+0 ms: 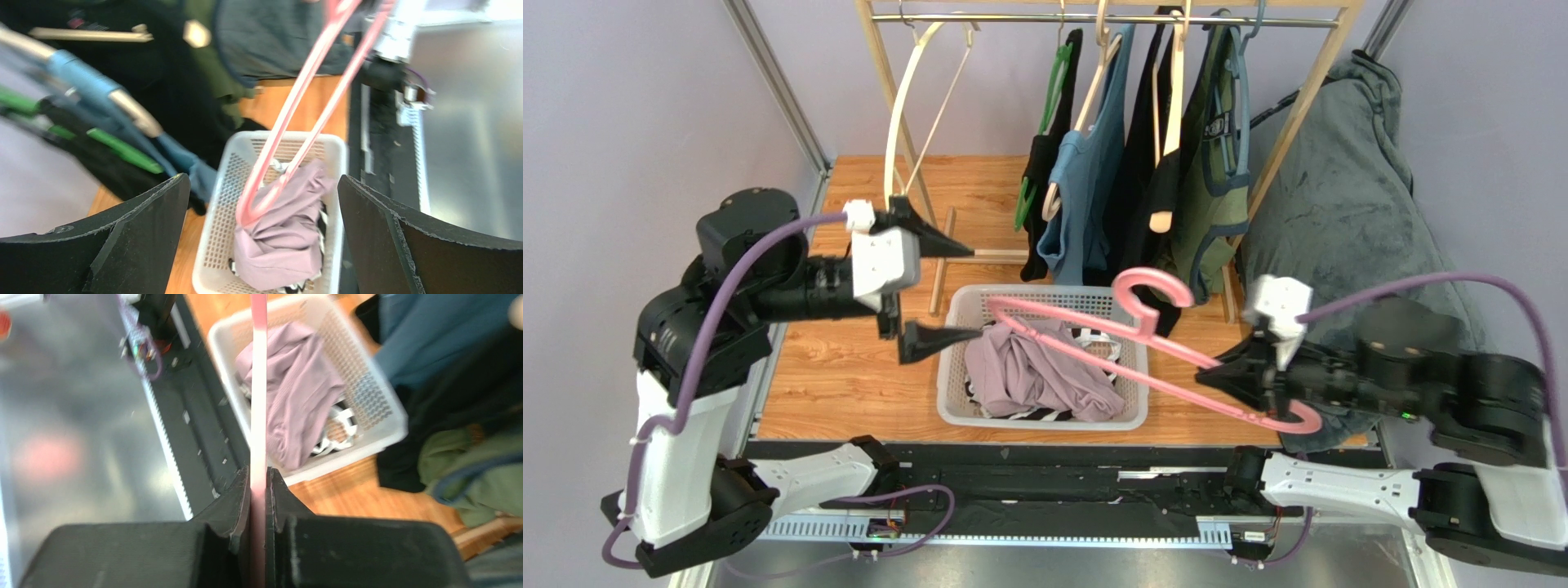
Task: Remove the tank top from the hanger
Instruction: Remove the tank top from the bin, then place the hanger at the clothesline.
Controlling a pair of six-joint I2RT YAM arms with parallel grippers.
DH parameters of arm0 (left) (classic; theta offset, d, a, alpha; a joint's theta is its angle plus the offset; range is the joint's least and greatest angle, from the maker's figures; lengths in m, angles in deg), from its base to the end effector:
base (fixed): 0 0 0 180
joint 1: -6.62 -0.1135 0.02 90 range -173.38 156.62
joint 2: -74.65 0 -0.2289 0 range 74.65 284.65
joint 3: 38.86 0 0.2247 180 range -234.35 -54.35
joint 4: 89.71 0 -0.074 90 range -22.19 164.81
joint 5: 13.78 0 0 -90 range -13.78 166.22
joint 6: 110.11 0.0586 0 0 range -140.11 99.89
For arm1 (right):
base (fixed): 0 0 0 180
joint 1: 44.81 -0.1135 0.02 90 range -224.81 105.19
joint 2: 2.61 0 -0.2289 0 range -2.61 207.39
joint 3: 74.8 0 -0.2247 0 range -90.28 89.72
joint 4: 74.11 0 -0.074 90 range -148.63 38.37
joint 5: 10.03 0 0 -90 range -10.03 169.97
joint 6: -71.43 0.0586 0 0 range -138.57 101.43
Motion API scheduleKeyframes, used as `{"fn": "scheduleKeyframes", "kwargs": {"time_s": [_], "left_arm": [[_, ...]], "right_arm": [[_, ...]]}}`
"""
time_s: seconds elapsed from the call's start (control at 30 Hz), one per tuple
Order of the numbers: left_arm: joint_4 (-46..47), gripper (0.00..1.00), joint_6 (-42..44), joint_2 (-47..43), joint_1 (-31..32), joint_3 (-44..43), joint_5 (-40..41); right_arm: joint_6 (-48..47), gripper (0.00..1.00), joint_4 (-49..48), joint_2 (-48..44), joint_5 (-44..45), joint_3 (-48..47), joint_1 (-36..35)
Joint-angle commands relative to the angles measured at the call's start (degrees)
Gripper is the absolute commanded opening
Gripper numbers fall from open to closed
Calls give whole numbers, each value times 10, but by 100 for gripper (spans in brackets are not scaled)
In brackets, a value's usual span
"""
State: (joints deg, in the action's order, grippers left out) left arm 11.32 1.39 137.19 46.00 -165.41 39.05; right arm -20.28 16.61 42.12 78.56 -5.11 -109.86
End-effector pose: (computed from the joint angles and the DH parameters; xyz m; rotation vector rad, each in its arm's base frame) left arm 0.0776 -0.1095 0.4874 1.3082 1.3120 -0.8099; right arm 0.0283 0.0643 0.4229 -1.1613 1.7329 0.7177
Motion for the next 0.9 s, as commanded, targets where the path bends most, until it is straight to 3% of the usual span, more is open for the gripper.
{"fn": "scheduleKeyframes", "kwargs": {"time_s": [0.0,0.27,0.57,0.67,0.77,0.8,0.87], "left_arm": [[-103,99,106,-10,3,10,-154],[-165,99,135,-25,3,112,-212],[-142,83,135,-27,2,142,-155],[-141,71,130,-16,3,131,-148],[-142,50,127,-10,3,122,-147],[-141,34,127,-10,2,118,-147],[-136,22,123,-11,3,115,-143]], "right_arm": [[-38,0,-4,54,-114,6,2],[-54,0,-33,78,-153,-28,2],[-53,0,-51,75,-158,-43,2],[-54,0,-55,73,-154,-43,2],[-57,0,-58,73,-147,-47,2],[-57,0,-56,72,-144,-47,2],[-57,0,-55,72,-143,-47,1]]}}
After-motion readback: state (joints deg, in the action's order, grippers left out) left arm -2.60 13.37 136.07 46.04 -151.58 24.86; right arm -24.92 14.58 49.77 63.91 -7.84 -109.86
